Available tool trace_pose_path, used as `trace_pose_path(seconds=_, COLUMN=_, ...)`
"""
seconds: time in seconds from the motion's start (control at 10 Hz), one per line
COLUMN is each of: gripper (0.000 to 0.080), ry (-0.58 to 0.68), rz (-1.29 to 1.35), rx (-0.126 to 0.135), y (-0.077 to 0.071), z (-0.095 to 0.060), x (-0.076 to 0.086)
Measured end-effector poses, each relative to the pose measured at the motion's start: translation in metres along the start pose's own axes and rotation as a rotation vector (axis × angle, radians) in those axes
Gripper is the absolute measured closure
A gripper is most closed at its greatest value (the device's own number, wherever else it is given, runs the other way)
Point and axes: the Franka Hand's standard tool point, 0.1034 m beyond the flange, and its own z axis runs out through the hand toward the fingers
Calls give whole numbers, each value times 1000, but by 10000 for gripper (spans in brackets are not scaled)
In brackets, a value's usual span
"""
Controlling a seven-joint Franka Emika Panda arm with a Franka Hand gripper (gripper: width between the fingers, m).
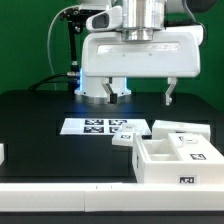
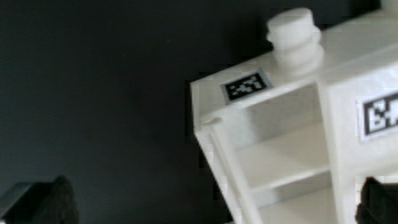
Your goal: Assemble cabinet
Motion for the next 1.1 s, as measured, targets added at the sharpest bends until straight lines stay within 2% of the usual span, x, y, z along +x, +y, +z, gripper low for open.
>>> trace_pose_path(seconds=0.1, gripper=4, ry=-10, rz=-88, rx=6, y=7, z=0, x=-1)
trace_pose_path(seconds=0.2, gripper=4, ry=-57, rz=-133, rx=27, y=20, z=3, x=-5)
trace_pose_path(seconds=0.3, gripper=4, ry=-143, rz=-186, rx=53, y=22, z=10, x=-19)
trace_pose_path(seconds=0.5, gripper=4, ry=-129, rz=-286, rx=40, y=14, z=21, x=-40)
trace_pose_path(seconds=0.9, gripper=4, ry=-134, rz=-567, rx=24, y=21, z=21, x=-37)
trace_pose_path(seconds=1.0, gripper=4, ry=-129, rz=-744, rx=21, y=17, z=21, x=-44)
trace_pose_path(seconds=1.1, gripper=4, ry=-138, rz=-852, rx=20, y=12, z=26, x=-59)
